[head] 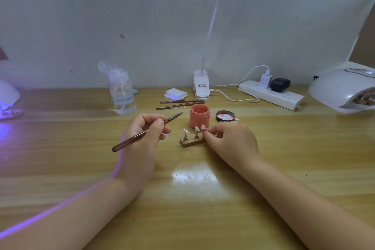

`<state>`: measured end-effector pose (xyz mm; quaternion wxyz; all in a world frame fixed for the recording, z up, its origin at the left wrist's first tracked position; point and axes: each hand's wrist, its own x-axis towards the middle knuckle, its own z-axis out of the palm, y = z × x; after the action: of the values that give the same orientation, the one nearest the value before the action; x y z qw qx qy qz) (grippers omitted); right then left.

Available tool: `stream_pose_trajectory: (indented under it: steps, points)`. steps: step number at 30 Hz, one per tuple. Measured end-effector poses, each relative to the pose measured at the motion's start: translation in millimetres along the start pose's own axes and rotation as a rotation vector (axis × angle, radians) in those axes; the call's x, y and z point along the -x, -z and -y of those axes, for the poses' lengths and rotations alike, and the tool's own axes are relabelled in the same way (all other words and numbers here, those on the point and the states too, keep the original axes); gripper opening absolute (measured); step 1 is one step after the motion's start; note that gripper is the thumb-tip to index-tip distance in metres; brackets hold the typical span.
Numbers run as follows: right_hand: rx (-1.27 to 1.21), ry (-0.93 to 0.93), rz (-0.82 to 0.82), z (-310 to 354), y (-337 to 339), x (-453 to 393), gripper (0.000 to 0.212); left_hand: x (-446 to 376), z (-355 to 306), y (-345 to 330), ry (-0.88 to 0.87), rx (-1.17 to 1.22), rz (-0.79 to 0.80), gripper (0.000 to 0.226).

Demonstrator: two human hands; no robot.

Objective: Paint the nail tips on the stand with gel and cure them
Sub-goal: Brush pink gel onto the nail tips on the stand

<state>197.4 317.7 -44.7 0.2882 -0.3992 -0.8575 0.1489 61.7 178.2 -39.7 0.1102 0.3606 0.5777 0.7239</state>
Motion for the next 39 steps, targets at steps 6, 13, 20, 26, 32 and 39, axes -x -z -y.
stream_pose_trajectory:
  steps: [6,13,20,26,32,39]
  points:
    - [0.157,0.024,-0.014,1.7,-0.4,0.5,0.024,0.6,-1.0,-0.7,0.008,0.004,0.007,0.017]
    - [0.19,0.049,-0.042,0.2,-2.2,1.9,0.024,0.5,1.1,0.7,0.025,-0.003,0.02,0.018]
    - [0.056,0.056,-0.059,6.3,-5.3,6.3,0.023,-1.6,4.2,-0.4,0.05,0.007,0.004,0.018]
    - [0.138,0.099,-0.021,11.1,-9.3,6.3,0.03,-1.8,5.9,0.2,0.058,-0.002,0.022,0.017]
    - [0.193,0.164,-0.01,12.8,-13.3,6.2,0.031,-1.4,5.7,-0.7,0.065,0.016,0.032,0.014]
    - [0.14,0.24,-0.067,15.5,-12.4,8.7,0.023,-0.7,3.4,-0.8,0.045,-0.026,0.03,0.016]
